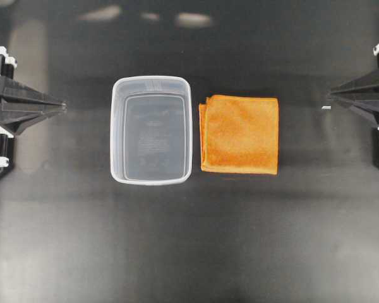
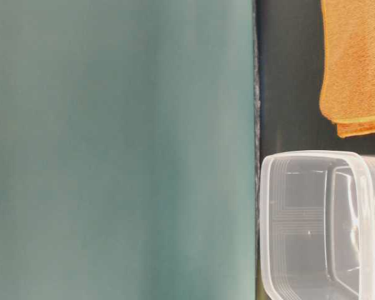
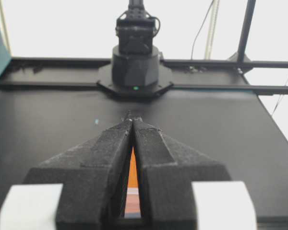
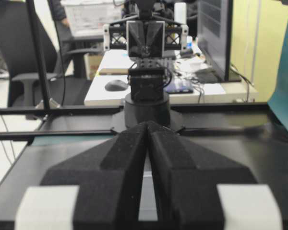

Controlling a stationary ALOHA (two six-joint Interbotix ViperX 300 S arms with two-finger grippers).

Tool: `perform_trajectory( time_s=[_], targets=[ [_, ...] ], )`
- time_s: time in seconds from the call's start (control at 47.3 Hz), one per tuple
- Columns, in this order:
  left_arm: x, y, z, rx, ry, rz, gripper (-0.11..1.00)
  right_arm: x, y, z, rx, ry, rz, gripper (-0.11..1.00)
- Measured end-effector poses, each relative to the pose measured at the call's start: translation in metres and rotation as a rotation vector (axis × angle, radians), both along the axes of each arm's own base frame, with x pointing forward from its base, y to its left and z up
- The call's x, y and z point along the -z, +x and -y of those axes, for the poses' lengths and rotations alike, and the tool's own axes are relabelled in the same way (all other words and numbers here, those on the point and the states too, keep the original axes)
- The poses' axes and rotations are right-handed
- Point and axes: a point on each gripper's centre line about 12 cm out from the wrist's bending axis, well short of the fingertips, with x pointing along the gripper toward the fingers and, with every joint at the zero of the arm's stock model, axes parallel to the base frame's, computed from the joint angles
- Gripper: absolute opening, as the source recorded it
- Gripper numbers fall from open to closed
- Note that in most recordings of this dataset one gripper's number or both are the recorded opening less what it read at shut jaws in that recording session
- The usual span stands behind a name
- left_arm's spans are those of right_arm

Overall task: Place the orange towel into the container with the left arm.
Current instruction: 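Move the left gripper over the container toward the orange towel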

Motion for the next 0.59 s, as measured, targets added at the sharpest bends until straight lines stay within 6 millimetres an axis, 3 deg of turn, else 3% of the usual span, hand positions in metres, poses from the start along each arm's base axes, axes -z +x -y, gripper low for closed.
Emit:
perform_trajectory(
  time_s=[0.106, 0.317, 0.591],
  targets=[
    [0.001, 0.01, -0.001, -0.004, -0.001, -0.078, 0.01, 0.0, 0.0, 0.0, 0.0, 0.003, 0.0, -0.01],
    [-0.013, 0.044, -0.006, -0.026, 0.001, -0.272, 0.01, 0.0, -0.002, 0.0, 0.002, 0.008, 0.002, -0.01],
    [-0.02, 0.101, -0.009, -0.036, 0.007, -0.54, 0.01, 0.008, -0.002, 0.0, 0.002, 0.009, -0.049, 0.0]
  ],
)
